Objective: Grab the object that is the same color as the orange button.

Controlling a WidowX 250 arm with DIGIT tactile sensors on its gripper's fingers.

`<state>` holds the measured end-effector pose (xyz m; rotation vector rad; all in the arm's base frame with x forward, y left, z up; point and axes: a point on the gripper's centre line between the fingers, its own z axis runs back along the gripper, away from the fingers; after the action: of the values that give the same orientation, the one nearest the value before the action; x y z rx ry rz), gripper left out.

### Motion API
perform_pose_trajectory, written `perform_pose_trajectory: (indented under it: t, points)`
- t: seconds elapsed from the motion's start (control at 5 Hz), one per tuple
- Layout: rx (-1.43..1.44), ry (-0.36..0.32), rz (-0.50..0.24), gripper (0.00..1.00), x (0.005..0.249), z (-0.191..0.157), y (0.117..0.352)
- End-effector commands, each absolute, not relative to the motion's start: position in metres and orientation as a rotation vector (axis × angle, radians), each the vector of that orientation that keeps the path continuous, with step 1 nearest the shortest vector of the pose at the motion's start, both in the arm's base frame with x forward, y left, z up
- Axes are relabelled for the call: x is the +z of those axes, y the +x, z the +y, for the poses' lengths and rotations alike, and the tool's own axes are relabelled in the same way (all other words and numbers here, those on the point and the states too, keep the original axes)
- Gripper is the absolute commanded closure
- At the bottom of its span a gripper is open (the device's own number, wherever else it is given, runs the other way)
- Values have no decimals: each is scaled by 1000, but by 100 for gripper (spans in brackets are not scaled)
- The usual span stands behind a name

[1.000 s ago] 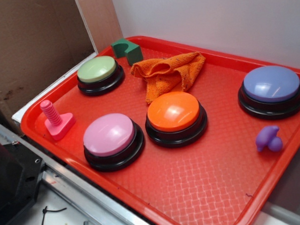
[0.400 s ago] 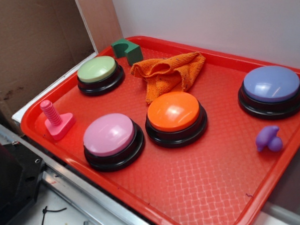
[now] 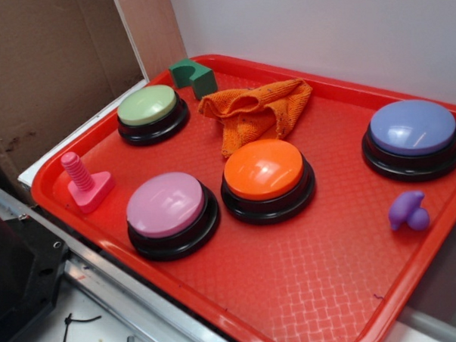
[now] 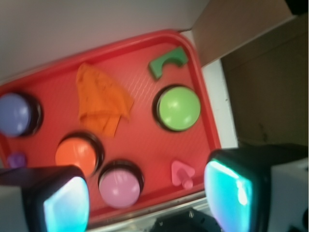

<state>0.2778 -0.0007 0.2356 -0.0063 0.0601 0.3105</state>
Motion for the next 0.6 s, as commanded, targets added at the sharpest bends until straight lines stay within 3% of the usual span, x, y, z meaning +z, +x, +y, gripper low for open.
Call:
perform_pose_trajectory:
  t: [0.0,0.2,0.4]
  points:
    - [415,48,70,0,215,-61,280]
    - [355,62,84,0,193,-86,293]
    - [292,50,86,0,183,-87,301]
